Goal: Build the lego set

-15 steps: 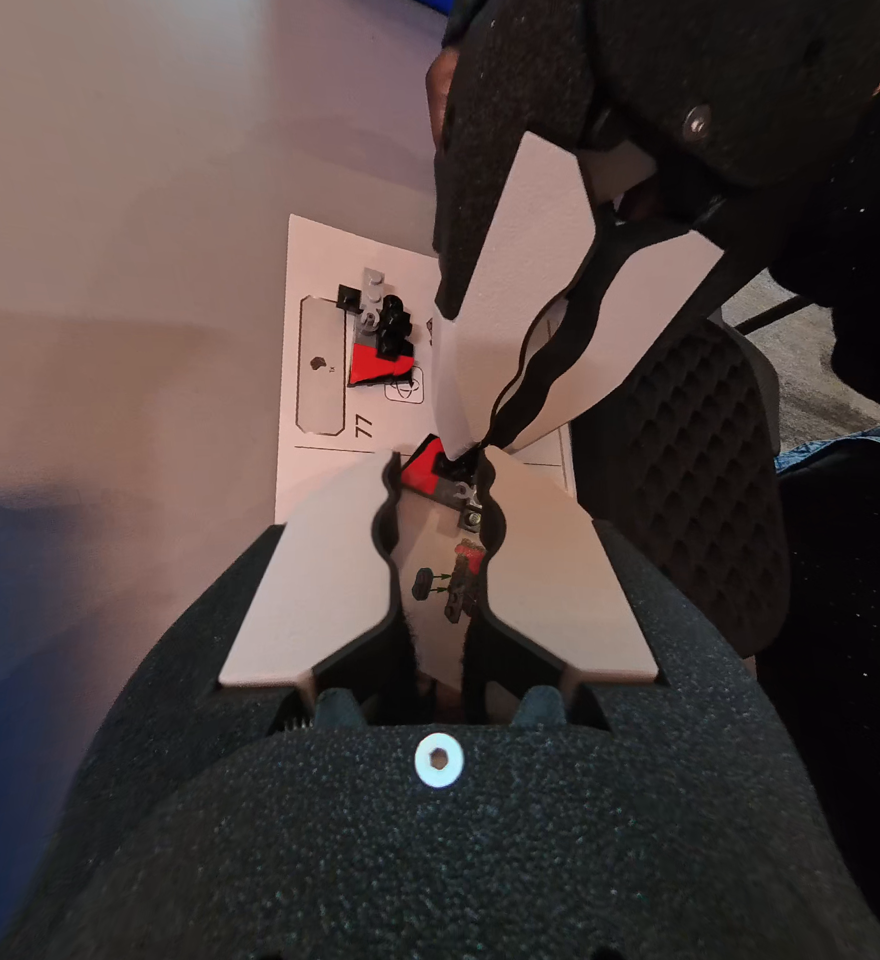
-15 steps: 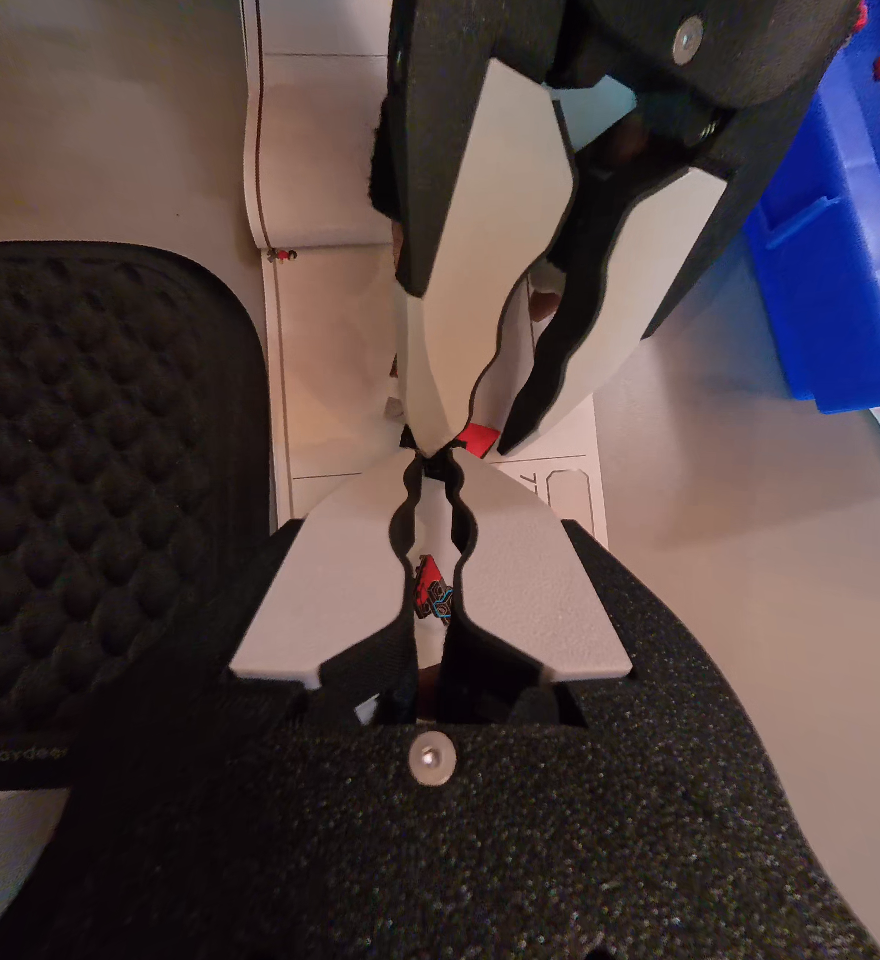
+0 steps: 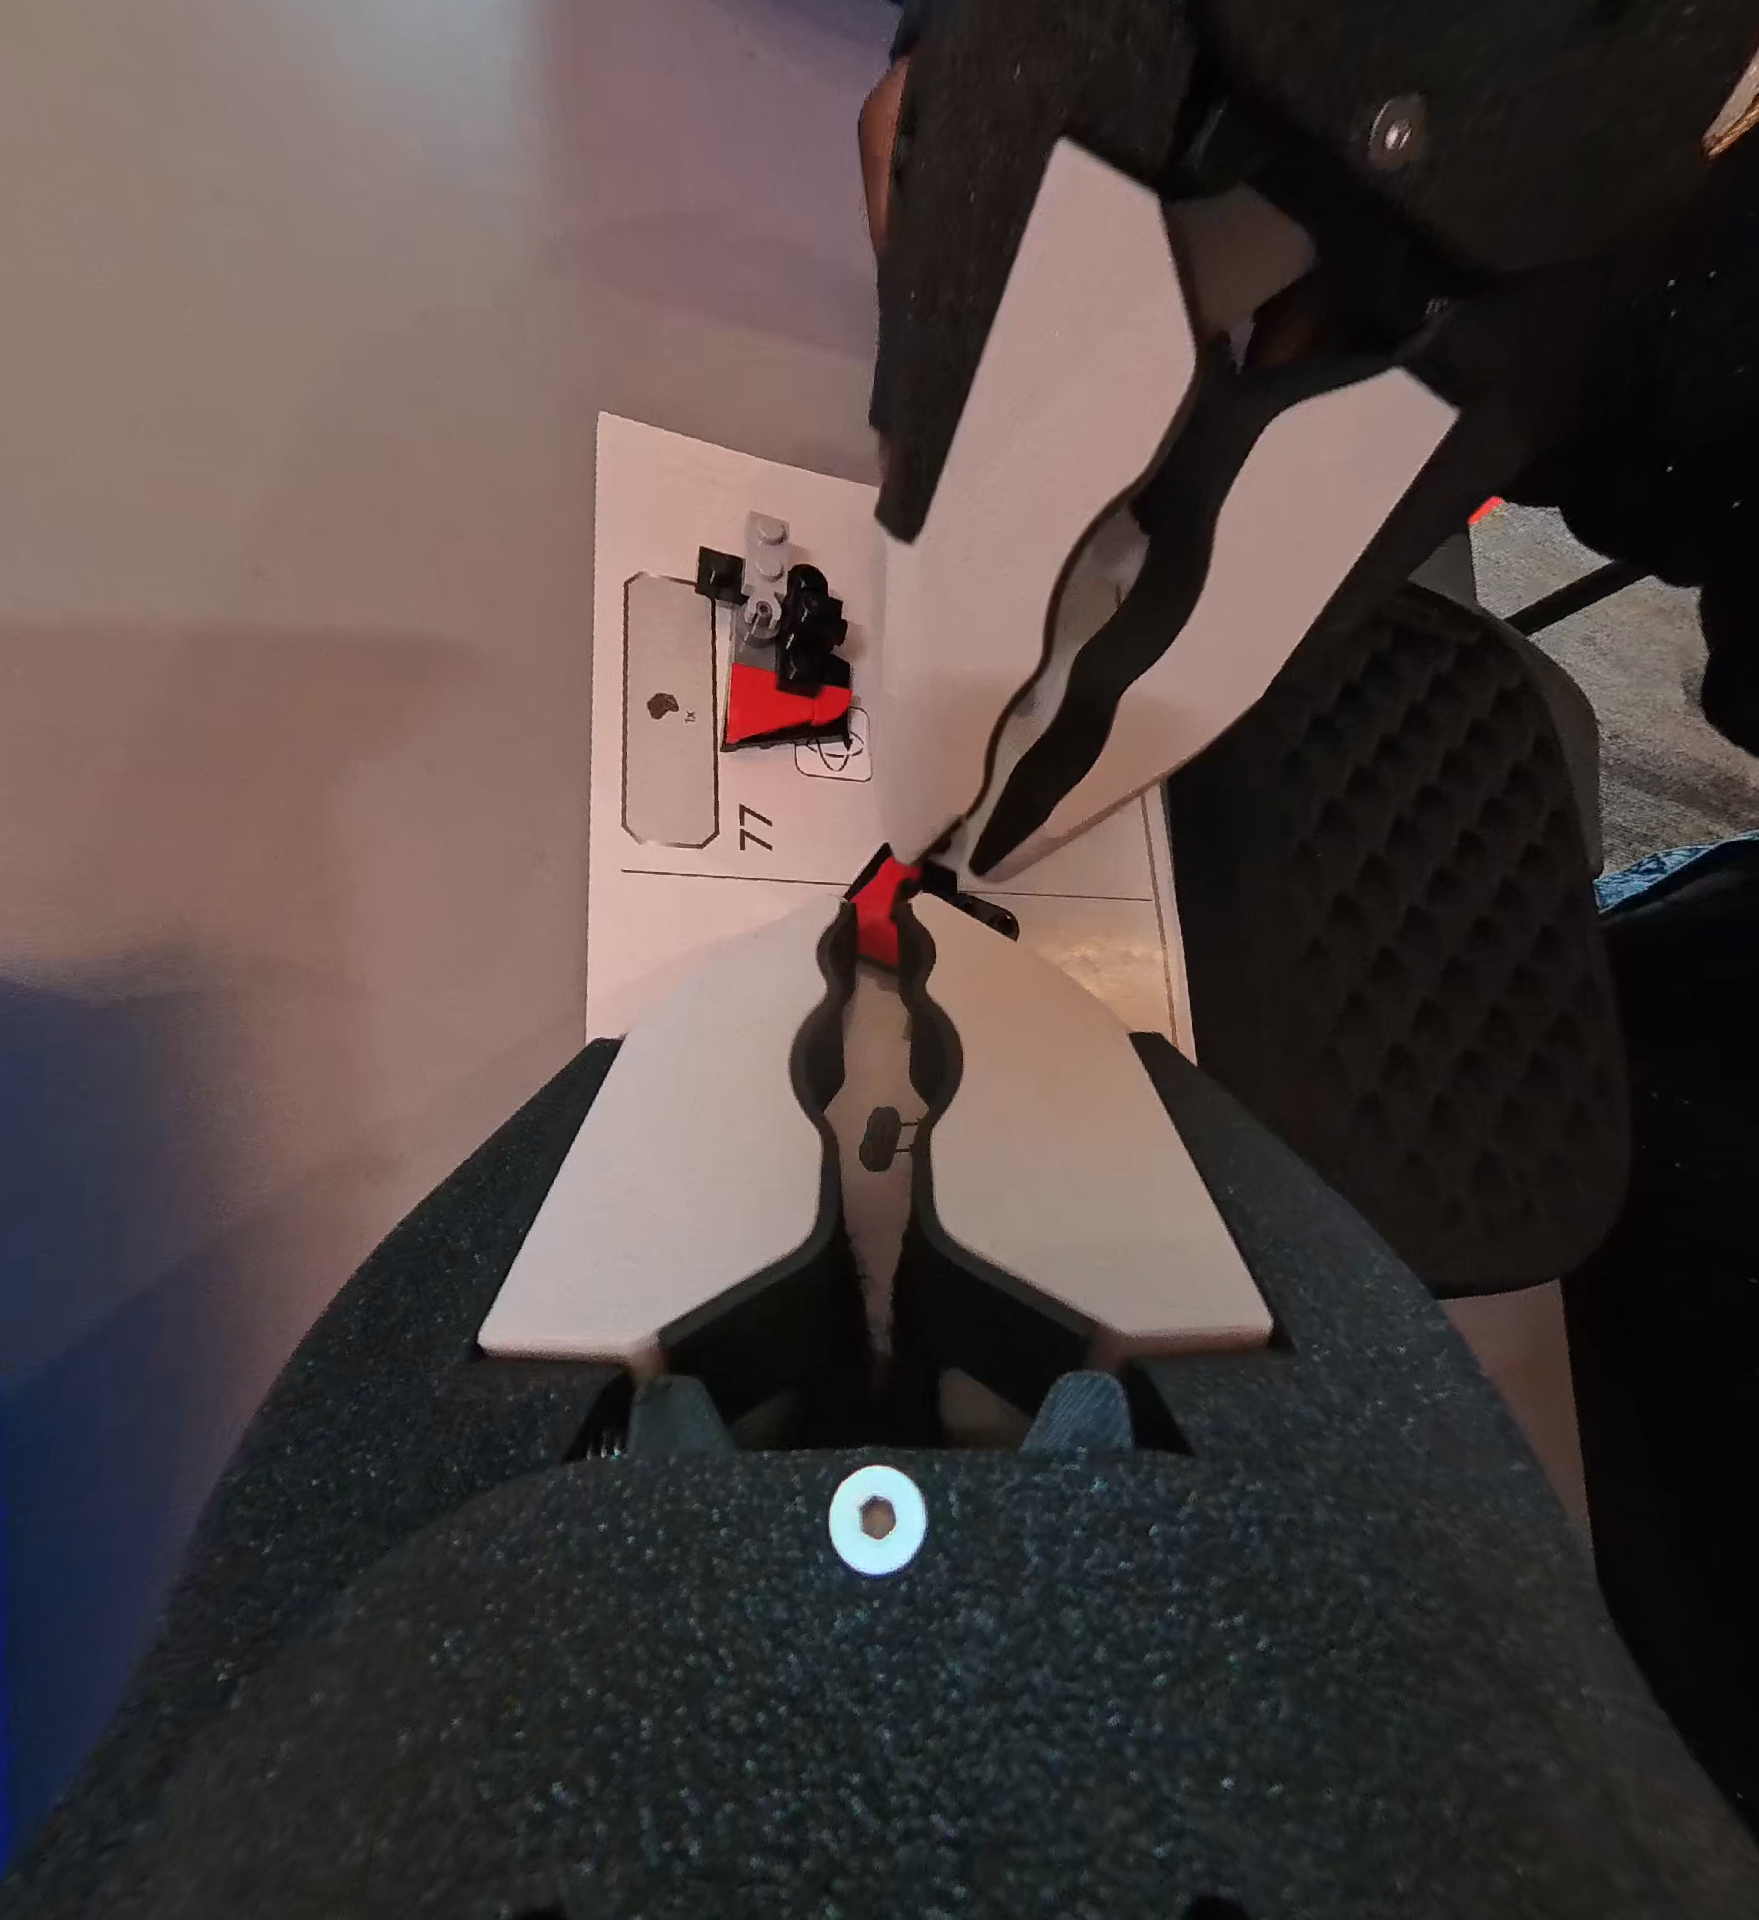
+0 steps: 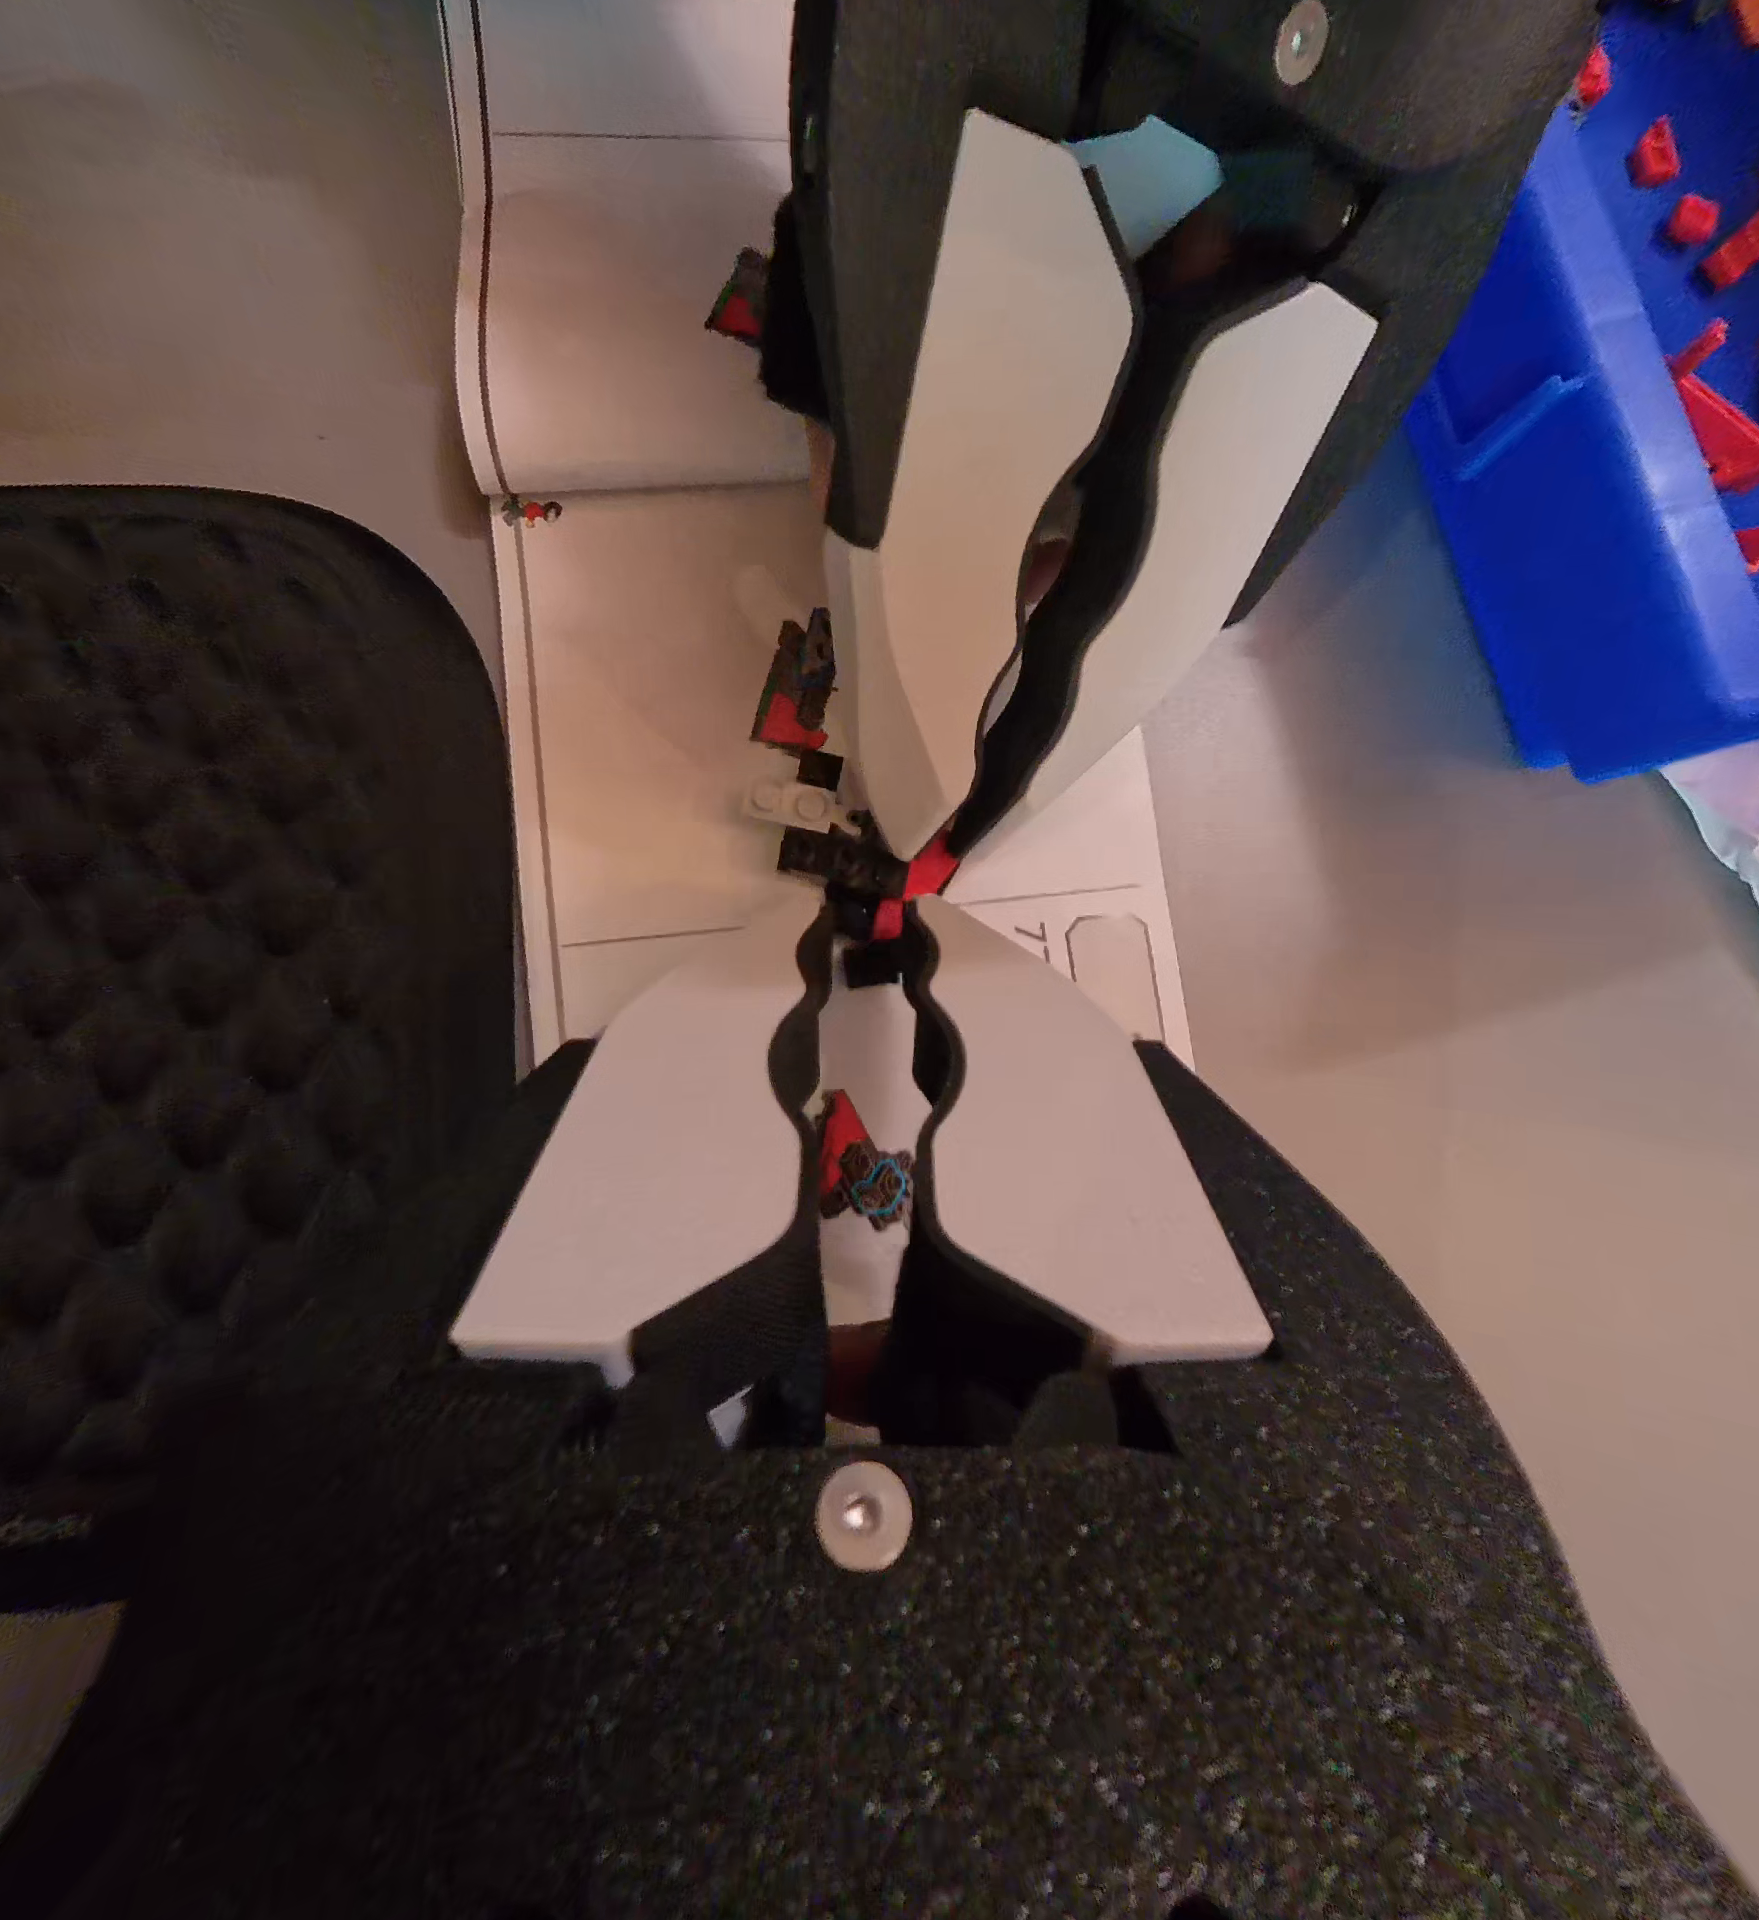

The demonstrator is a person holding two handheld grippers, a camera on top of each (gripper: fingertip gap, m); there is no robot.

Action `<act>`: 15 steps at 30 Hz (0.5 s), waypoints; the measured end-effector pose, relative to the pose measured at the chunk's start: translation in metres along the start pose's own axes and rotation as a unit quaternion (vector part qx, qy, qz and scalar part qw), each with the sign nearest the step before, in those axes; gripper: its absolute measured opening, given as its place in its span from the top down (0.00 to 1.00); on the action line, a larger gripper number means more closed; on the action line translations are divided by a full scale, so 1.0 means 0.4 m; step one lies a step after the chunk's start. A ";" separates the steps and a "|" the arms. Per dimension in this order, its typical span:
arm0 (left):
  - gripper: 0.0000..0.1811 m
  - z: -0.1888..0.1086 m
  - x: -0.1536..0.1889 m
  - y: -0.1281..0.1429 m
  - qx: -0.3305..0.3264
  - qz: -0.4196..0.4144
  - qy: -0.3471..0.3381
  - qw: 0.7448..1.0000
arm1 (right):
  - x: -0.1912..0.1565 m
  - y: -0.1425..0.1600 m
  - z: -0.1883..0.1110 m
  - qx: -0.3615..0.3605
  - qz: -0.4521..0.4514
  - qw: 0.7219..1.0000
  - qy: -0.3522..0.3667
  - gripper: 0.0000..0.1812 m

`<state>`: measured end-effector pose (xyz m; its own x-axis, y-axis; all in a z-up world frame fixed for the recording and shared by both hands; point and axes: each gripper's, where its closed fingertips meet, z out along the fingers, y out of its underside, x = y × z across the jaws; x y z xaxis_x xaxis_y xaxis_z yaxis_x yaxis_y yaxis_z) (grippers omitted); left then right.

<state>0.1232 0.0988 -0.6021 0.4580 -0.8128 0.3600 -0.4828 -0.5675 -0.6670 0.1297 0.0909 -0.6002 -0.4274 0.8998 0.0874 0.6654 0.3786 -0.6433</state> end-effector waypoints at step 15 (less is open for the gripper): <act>0.91 -0.030 0.008 0.002 -0.012 0.040 -0.026 0.999 | 0.010 0.031 0.001 -0.030 0.037 0.996 0.077 0.93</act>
<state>0.1153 0.0943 -0.5936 0.4549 -0.8482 0.2713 -0.5374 -0.5044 -0.6759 0.1360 0.0993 -0.6083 -0.2807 0.9464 0.1597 0.7283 0.3184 -0.6068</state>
